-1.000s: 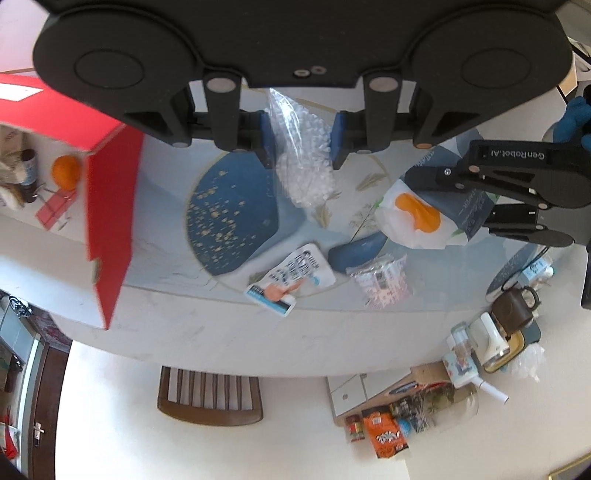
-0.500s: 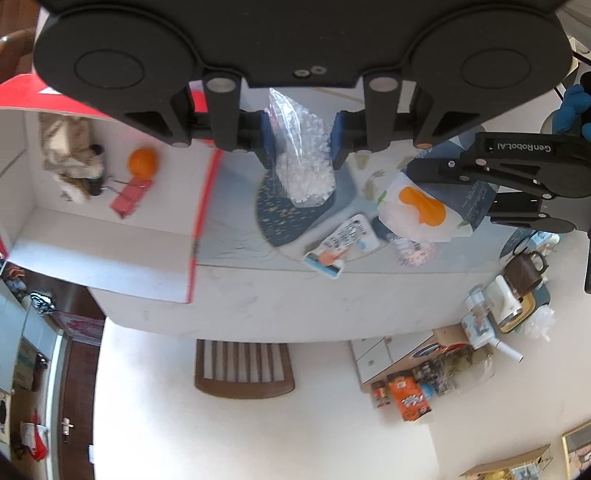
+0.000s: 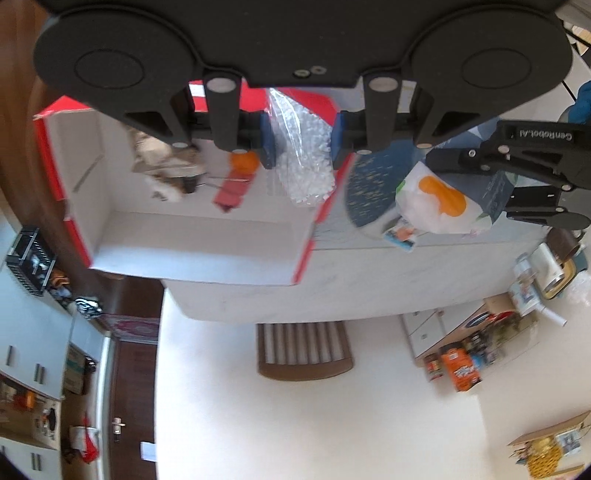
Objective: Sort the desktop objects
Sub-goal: 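Carry the tissue pack and bead bag with both grippers into the red box, then lower the tissue pack with the left gripper and open it while the right gripper releases the bead bag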
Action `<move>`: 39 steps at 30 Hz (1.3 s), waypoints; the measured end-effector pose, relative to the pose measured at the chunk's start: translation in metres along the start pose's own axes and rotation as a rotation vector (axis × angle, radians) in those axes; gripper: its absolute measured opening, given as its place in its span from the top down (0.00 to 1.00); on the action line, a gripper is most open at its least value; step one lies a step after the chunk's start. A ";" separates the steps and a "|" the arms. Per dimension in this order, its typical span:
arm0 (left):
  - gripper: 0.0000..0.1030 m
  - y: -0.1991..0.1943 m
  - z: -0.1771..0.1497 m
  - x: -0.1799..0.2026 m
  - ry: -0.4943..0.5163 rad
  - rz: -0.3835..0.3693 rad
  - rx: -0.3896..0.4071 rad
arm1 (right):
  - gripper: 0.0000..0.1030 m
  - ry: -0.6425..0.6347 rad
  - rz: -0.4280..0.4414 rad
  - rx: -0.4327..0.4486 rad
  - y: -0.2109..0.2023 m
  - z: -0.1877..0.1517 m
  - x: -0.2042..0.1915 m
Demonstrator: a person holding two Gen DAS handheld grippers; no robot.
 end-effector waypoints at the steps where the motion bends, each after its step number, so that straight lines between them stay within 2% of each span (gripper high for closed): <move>1: 0.60 0.002 0.003 0.006 0.013 -0.007 0.000 | 0.71 0.005 -0.008 0.004 -0.002 0.001 0.006; 11: 0.60 0.035 0.038 0.056 0.116 -0.062 -0.020 | 0.71 0.067 -0.081 0.030 -0.014 0.012 0.066; 24: 0.60 0.091 0.066 0.093 0.218 -0.078 -0.109 | 0.71 0.121 -0.089 0.013 0.004 0.034 0.122; 32: 0.60 0.129 0.055 0.105 0.297 -0.071 -0.214 | 0.70 0.150 -0.136 -0.048 0.031 0.030 0.156; 39: 0.59 0.154 0.043 0.096 0.284 -0.057 -0.295 | 0.68 0.174 -0.123 -0.094 0.045 0.013 0.161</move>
Point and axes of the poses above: each gripper's, at about its wrist camera, not at the fingertips, and y roughly the way its jaws point, x to its right, z to its top, the point moved 10 cm from there along y, roughly the way its jaws point, and after that the axes turned 13 degrees about z, right-handed, at the moved point
